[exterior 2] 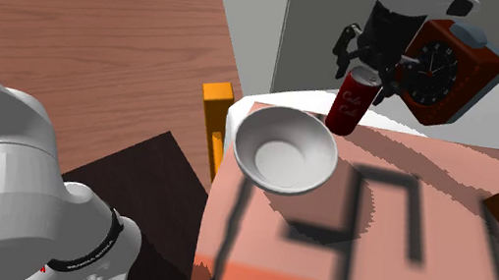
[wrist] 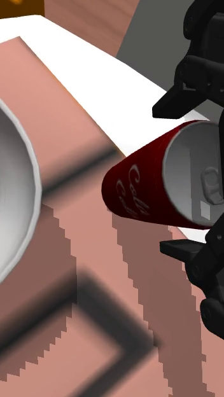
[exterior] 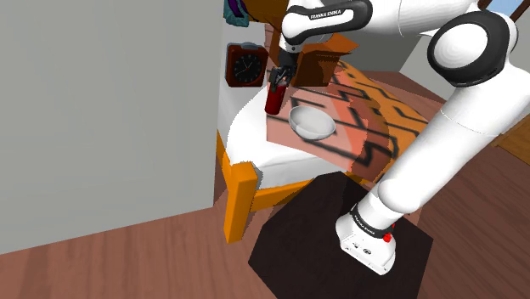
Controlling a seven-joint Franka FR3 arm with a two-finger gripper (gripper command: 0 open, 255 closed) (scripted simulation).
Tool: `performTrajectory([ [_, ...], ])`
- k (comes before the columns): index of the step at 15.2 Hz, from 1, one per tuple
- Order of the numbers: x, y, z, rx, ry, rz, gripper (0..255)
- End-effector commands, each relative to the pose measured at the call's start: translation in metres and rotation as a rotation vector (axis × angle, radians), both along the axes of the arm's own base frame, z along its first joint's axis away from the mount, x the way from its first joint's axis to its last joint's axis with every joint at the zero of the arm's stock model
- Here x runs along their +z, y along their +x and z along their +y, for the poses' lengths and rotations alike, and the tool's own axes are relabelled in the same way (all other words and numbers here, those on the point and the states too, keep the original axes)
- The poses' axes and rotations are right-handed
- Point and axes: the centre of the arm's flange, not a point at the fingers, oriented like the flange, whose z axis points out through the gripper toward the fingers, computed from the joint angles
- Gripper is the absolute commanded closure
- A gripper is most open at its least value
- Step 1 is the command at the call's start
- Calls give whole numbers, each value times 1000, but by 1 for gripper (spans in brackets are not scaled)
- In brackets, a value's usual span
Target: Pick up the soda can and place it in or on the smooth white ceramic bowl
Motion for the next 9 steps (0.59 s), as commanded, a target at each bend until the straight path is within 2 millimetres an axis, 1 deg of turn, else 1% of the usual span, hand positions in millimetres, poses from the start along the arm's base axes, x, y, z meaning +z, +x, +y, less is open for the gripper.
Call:
performTrajectory([
  [1, -1, 0, 0, 0, 0, 0, 0],
  [4, 0, 0, 0, 0, 0, 0, 0],
  [5, 0, 0, 0, 0, 0, 0, 255],
  [9, 0, 0, 0, 0, 0, 0, 255],
])
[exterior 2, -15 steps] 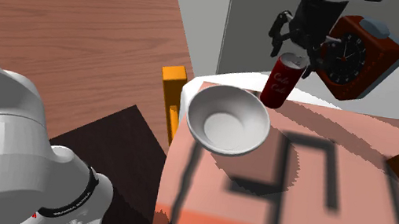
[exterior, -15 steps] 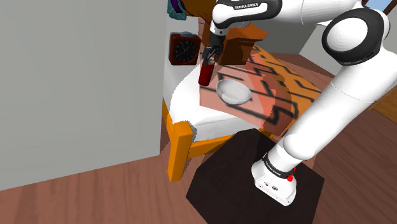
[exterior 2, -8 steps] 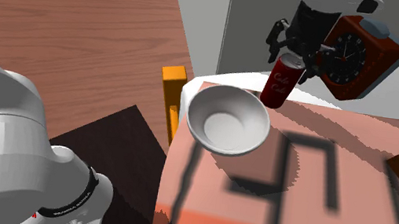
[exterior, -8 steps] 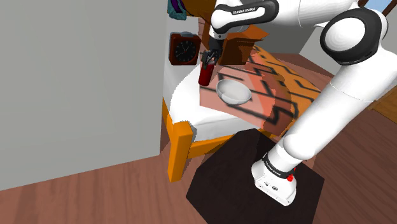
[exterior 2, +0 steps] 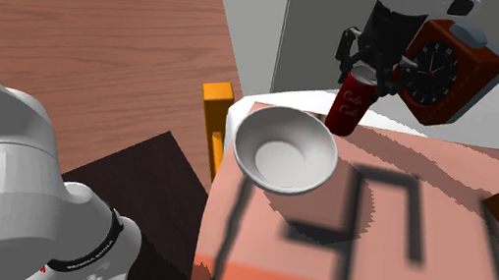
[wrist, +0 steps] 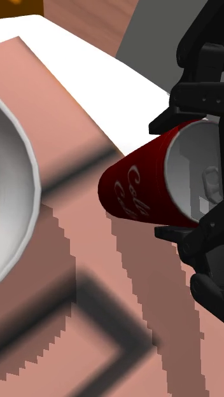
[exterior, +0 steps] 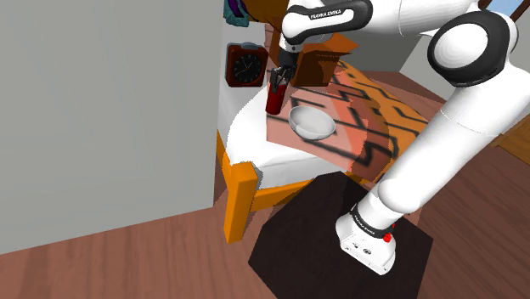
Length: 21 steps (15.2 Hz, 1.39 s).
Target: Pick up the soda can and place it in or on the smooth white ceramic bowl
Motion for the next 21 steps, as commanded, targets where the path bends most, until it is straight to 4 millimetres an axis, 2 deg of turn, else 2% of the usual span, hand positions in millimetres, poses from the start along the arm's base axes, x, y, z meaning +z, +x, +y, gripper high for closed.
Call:
performTrajectory([
  [1, -1, 0, 0, 1, 1, 2, 255],
  [5, -1, 0, 0, 1, 1, 2, 255],
  [21, 83, 0, 0, 1, 1, 2, 255],
])
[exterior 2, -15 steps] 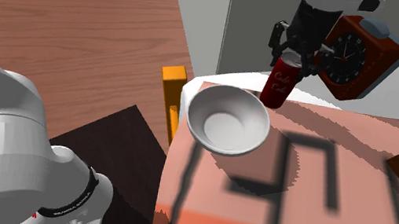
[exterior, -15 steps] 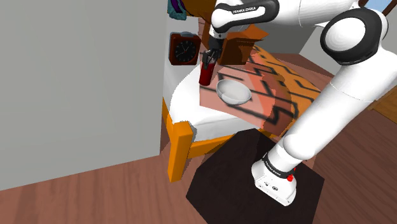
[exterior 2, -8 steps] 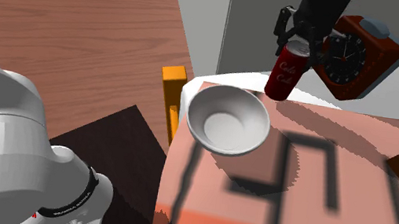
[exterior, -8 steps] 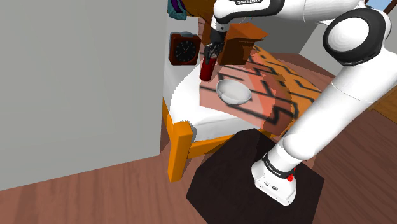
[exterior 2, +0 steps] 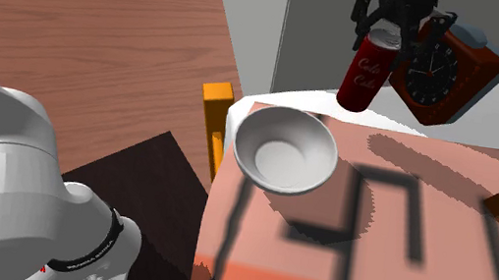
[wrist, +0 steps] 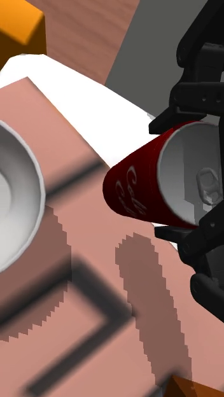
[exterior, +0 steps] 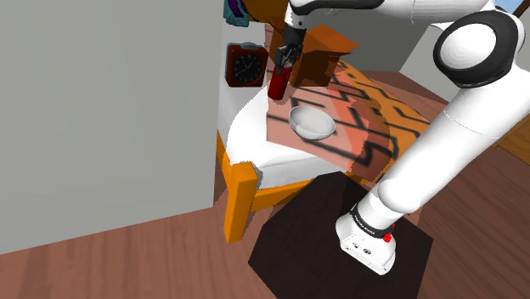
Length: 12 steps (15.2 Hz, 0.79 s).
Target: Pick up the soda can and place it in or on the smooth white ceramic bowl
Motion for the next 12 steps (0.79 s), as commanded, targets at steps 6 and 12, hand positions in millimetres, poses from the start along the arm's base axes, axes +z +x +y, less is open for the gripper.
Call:
performTrajectory([
  [6, 37, 0, -1, 0, 0, 0, 255],
  [12, 65, -13, -2, 0, 0, 0, 255],
])
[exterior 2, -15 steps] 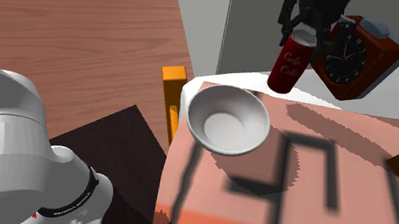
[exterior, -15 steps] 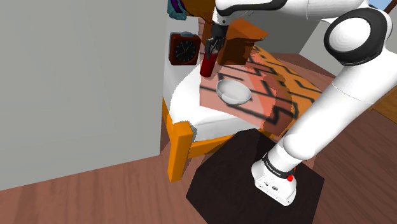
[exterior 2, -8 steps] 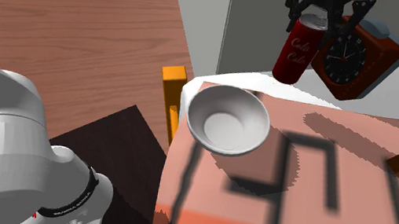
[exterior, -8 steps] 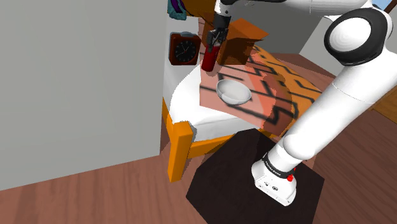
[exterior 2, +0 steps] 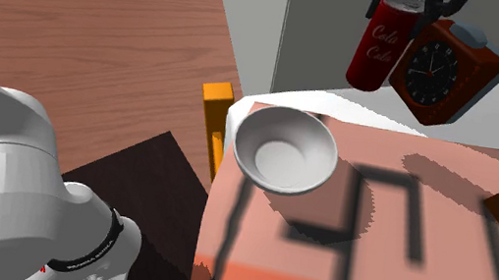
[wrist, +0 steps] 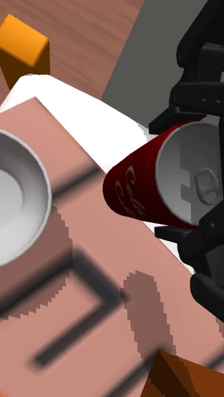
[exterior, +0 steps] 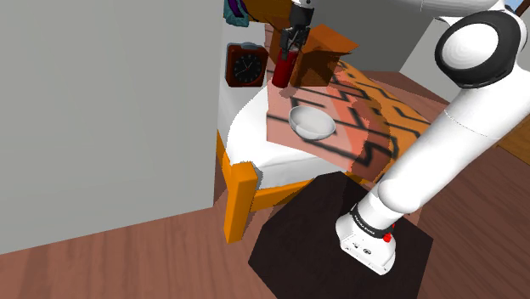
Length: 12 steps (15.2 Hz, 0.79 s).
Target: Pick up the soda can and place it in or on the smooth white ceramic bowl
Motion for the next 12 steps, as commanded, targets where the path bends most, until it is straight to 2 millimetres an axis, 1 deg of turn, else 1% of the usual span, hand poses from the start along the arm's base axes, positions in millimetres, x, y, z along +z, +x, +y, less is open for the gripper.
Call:
performTrajectory([
  [1, 7, -19, -2, 0, 0, -1, 255],
  [12, 38, -161, -10, 0, 0, -1, 255],
])
